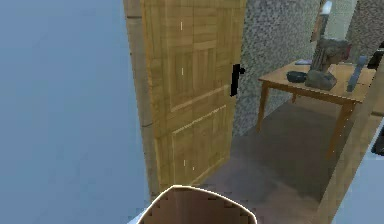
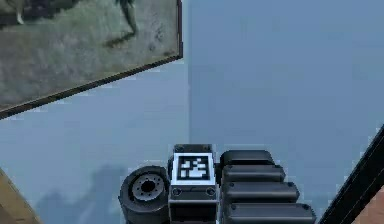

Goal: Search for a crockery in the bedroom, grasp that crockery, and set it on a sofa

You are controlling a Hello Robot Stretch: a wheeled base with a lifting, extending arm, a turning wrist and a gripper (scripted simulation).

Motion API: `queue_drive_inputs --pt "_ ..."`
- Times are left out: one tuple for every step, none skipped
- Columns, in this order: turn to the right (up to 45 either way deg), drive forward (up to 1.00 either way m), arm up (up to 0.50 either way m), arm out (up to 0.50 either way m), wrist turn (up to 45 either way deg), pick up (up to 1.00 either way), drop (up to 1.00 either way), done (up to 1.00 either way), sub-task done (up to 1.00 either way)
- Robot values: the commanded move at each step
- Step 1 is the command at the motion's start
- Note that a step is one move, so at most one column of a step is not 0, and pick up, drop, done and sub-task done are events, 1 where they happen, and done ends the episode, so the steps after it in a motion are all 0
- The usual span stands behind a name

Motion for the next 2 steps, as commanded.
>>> queue_drive_inputs --pt "0.0 0.25 0.00 0.00 0.0 0.00 0.00 0.00 0.00" --pt "0.0 0.30 0.00 0.00 0.0 0.00 0.00 0.00 0.00"
